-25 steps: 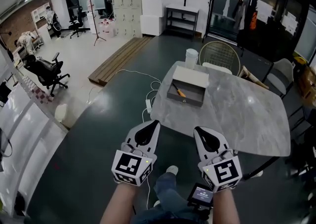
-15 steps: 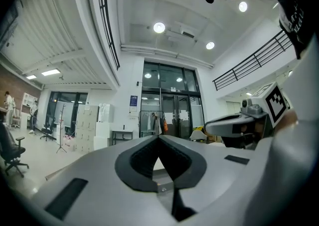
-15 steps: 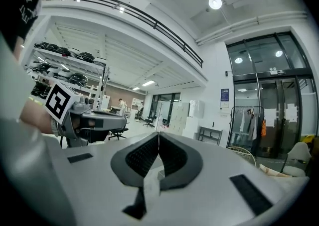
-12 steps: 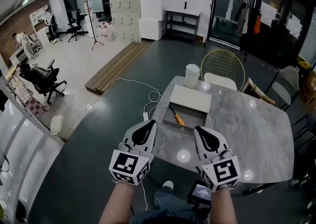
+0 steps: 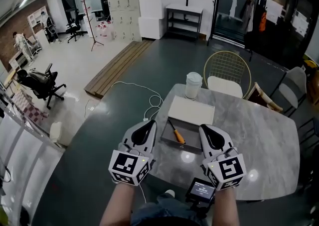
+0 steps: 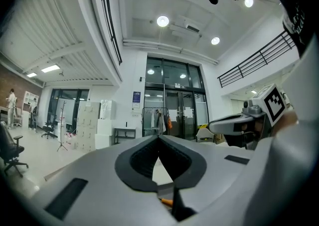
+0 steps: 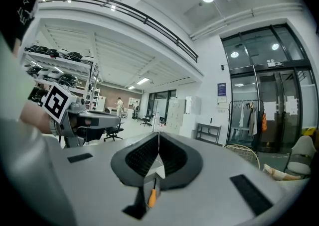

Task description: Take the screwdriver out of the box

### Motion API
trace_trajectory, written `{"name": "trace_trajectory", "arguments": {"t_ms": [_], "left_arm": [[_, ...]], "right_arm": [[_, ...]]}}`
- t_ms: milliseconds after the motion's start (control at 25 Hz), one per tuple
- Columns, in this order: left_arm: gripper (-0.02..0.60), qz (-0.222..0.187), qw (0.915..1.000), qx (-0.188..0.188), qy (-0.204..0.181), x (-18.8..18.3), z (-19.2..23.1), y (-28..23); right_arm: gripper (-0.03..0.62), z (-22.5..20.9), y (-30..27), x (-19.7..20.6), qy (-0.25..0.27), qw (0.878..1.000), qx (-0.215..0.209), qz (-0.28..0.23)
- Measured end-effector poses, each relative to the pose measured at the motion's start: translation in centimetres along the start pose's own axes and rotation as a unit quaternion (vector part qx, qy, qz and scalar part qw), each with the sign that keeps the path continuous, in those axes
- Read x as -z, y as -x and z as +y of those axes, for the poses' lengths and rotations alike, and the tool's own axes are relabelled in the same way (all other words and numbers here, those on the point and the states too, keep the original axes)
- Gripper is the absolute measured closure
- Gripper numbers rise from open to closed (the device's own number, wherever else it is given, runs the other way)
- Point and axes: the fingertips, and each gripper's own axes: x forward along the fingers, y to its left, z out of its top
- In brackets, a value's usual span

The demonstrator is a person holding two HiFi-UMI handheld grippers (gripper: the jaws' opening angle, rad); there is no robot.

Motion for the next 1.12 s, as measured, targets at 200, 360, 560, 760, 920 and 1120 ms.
{"name": "trace_trajectory", "arguments": {"t_ms": [200,360,560,760,920,1120], "left_arm": [[0.569,0.006,1.0000,-0.006,0.004,0.7,1.5,-1.0],[0.569,0.015,0.9998,-0.011,0.010,1.2,2.7,-1.7],[0.569,0.019,0.9996,-0.011,0.018,1.7,5.2,-2.4],[0.569,0.009,0.9997,-0.001,0.023,1.6,7.5,-4.8],[0.569,-0.002,0.9997,0.007,0.024,0.5,8.9,-7.1],[0.569,0.012,0.9992,0.014,0.034,1.3,10.5,-9.0]], "right_arm": [[0.568,-0.7,-1.7,1.3,-0.002,1.000,0.001,0.010],[0.568,-0.9,-3.0,1.5,-0.011,1.000,0.001,0.021],[0.568,-0.7,-5.0,1.8,-0.023,0.999,0.007,0.030],[0.568,-1.7,-7.6,1.3,-0.029,0.999,0.019,0.030],[0.568,-3.6,-9.1,0.6,-0.010,0.999,0.034,0.029],[0.569,-3.9,-11.0,1.2,-0.039,0.998,0.017,0.039]]}}
